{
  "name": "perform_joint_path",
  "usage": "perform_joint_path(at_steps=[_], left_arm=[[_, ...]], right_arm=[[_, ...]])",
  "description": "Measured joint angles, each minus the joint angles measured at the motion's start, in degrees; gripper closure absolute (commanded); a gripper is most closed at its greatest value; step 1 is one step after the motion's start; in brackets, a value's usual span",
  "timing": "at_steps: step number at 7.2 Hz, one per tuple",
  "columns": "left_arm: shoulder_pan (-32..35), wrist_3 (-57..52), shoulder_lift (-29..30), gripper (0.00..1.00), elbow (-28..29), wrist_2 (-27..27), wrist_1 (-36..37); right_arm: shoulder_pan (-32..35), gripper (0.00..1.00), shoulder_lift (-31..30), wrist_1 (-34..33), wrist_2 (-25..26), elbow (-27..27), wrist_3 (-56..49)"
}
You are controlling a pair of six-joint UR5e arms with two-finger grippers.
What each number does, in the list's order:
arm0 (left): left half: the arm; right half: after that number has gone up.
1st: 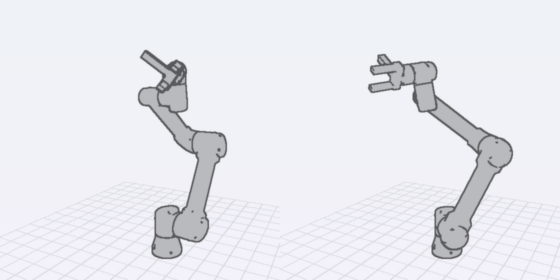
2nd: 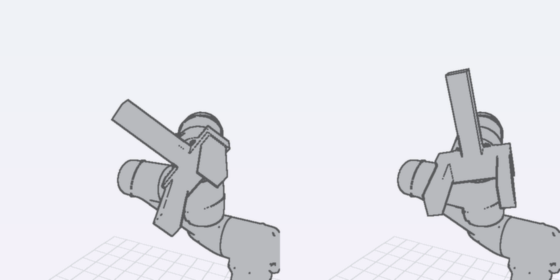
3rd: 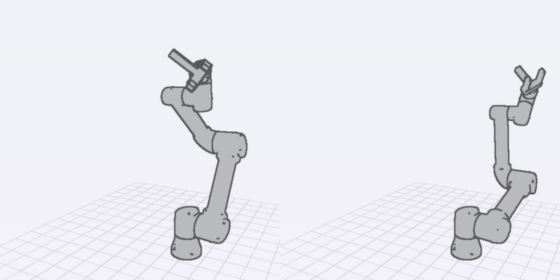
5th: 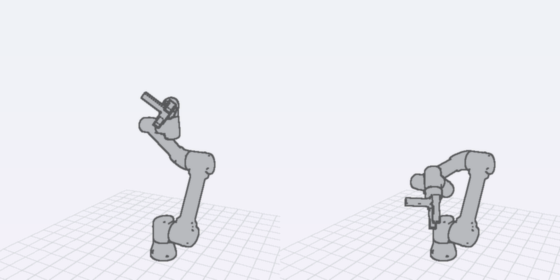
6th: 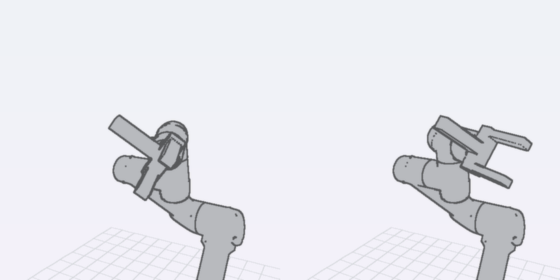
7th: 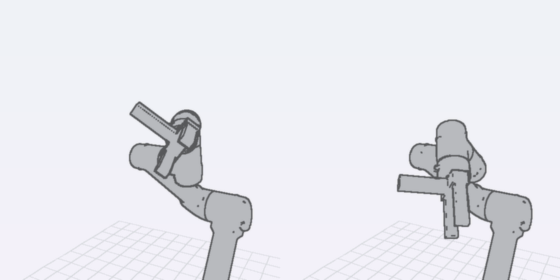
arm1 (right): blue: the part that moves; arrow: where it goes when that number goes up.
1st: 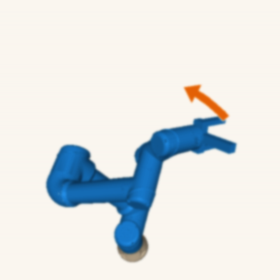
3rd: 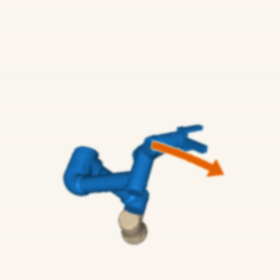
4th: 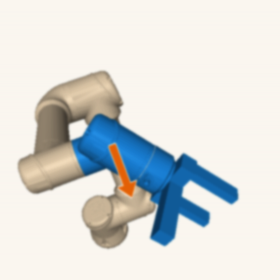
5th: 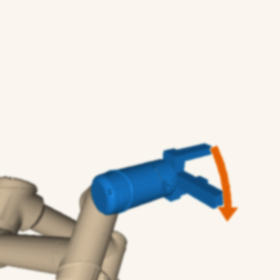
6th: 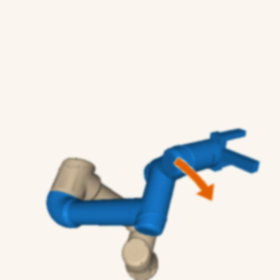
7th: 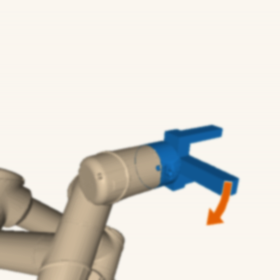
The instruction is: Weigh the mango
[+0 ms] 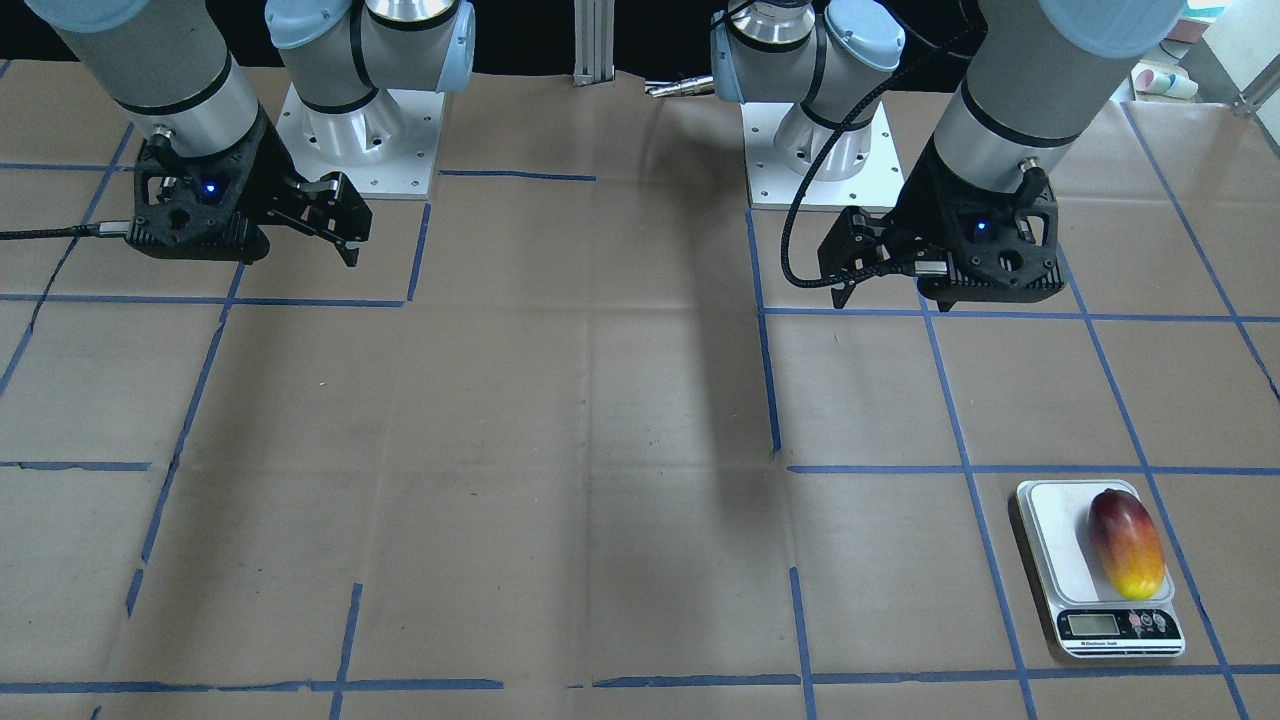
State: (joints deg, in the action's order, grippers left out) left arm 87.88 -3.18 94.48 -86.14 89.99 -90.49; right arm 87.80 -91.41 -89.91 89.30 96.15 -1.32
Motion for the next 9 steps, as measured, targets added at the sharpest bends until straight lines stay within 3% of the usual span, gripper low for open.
perform_joint_path(at_steps=[9], left_arm=[[0.0,3.3,-0.6,0.0,-0.1,0.1,0.2]], right_arm=[[0.0,0.0,0.0,0.0,0.0,0.0,0.0]])
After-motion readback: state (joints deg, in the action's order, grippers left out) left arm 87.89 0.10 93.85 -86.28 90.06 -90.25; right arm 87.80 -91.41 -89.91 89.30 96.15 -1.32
